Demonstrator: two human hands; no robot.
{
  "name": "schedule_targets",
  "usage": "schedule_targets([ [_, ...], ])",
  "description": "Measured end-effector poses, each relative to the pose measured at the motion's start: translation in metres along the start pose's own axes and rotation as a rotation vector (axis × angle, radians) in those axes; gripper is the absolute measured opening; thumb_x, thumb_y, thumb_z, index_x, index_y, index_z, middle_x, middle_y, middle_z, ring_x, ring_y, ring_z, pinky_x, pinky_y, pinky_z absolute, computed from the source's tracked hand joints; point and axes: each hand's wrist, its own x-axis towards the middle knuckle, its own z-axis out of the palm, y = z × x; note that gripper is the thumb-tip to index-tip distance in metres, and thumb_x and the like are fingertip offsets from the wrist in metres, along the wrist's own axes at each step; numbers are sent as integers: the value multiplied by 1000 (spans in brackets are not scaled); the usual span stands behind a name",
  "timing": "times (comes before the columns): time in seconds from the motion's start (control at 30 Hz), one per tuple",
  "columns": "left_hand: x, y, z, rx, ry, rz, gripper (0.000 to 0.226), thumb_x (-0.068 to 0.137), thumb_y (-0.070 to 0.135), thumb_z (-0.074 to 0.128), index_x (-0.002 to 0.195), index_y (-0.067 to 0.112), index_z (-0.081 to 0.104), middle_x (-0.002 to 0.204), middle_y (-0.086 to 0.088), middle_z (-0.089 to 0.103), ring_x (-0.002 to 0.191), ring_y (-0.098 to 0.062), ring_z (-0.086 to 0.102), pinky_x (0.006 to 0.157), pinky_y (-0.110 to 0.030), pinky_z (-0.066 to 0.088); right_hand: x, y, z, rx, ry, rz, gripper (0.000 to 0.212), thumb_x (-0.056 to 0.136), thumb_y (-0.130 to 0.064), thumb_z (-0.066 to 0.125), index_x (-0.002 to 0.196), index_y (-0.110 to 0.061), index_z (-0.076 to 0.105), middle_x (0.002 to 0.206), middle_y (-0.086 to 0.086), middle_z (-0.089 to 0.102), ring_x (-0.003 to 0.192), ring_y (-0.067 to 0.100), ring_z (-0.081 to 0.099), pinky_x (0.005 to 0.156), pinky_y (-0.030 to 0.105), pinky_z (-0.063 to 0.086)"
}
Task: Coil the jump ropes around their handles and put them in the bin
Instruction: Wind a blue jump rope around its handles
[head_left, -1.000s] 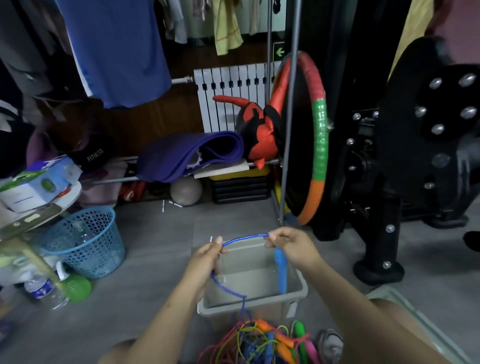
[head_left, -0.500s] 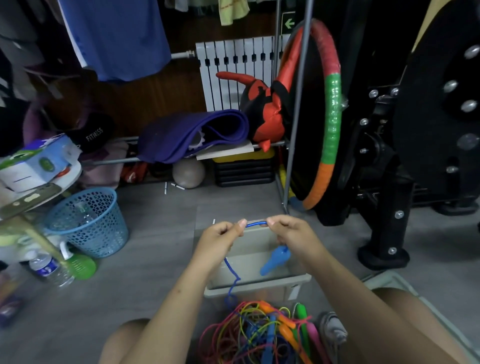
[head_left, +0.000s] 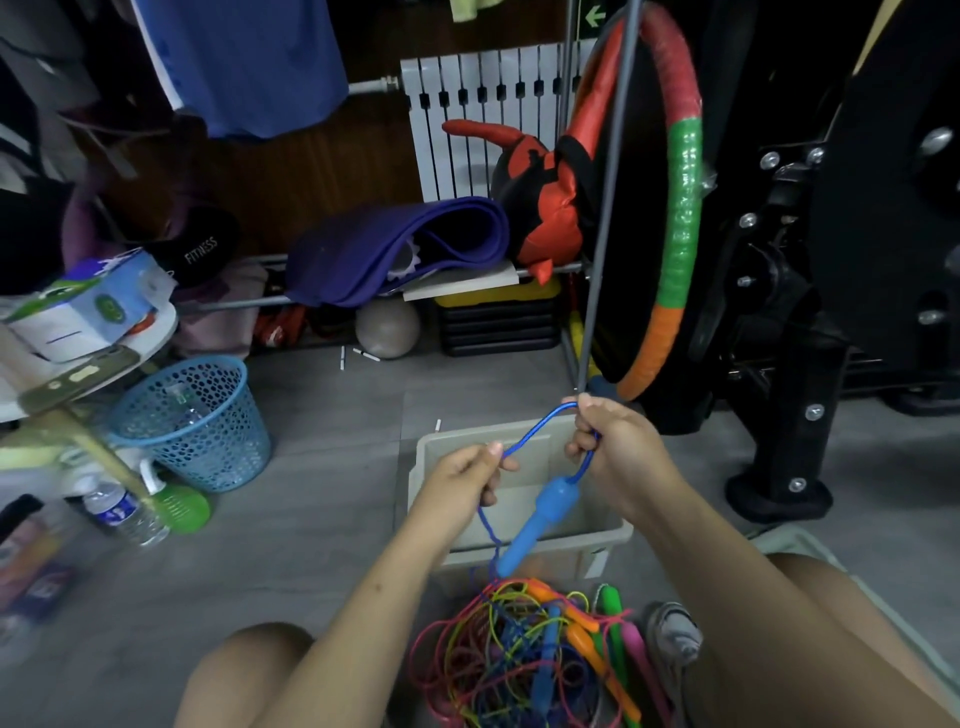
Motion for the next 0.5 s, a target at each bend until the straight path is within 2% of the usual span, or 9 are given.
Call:
schedule_targets([
  [0.07, 4, -3, -9, 69, 114, 32, 33, 99, 23, 47, 73, 20, 66, 64, 3, 51, 62, -10, 46, 65, -23, 38, 0, -1, -3, -192, 19, -53, 22, 98, -11, 46, 78, -5, 55, 60, 3, 35, 47, 8, 36, 50, 19, 42],
  [0.13, 9, -6, -17, 238, 228, 94, 33, 97, 28, 52, 66, 28, 64, 72, 3, 59, 75, -13, 51, 70, -25, 37, -3, -1, -3, -308, -38, -64, 26, 96, -9, 49, 72, -4, 55, 61, 7, 43, 46, 9, 45, 52, 18, 46],
  [0.17, 10, -6, -21, 322, 277, 118, 33, 96, 28, 53, 64, 30, 62, 68, 5, 58, 75, -15, 50, 68, -25, 36, -6, -1, -2, -332, -65, -52, 25, 95, -7, 51, 70, -4, 56, 61, 8, 48, 44, 7, 49, 51, 16, 46],
  [0.23, 12, -6, -23, 326, 335, 41, 34, 97, 25, 52, 64, 25, 60, 55, 7, 50, 61, -13, 47, 62, -25, 36, -8, 0, -3, -393, -115, -9, 21, 92, -6, 56, 71, -6, 61, 62, 7, 55, 46, 5, 54, 54, 14, 48],
  [0.27, 11, -6, -23, 225, 348, -30, 33, 98, 24, 51, 66, 20, 59, 50, 5, 48, 53, -11, 46, 61, -26, 39, -9, 1, -3, -433, -147, 16, 20, 90, -5, 58, 71, -6, 63, 62, 6, 58, 48, 6, 56, 56, 15, 48],
  [0.33, 12, -5, -23, -56, 348, -109, 29, 98, 20, 50, 71, 12, 58, 55, 0, 52, 49, -9, 54, 61, -27, 51, -9, 4, -5, -491, -191, 57, 17, 88, -5, 61, 71, -6, 65, 61, 5, 62, 51, 8, 59, 61, 18, 47],
  [0.4, 12, -2, -22, -234, 335, -97, 25, 97, 15, 52, 74, 6, 58, 65, -6, 58, 54, -10, 62, 63, -22, 57, -10, 5, -7, -514, -199, 78, 15, 87, -4, 62, 73, -6, 66, 62, 5, 65, 57, 10, 61, 61, 17, 47],
  [0.47, 11, 3, -20, -362, 294, -62, 19, 95, 12, 55, 78, 5, 61, 70, -8, 62, 62, -11, 67, 74, -24, 58, -10, 5, -8, -553, -225, 105, 12, 87, -6, 62, 76, -8, 66, 68, 5, 67, 62, 11, 64, 61, 14, 47],
  [0.5, 11, 5, -19, -433, 268, -51, 15, 94, 8, 55, 82, 4, 62, 73, -9, 63, 66, -12, 68, 78, -26, 58, -10, 5, -9, -587, -252, 120, 12, 88, -8, 62, 77, -10, 66, 71, 4, 68, 66, 12, 65, 67, 16, 49],
])
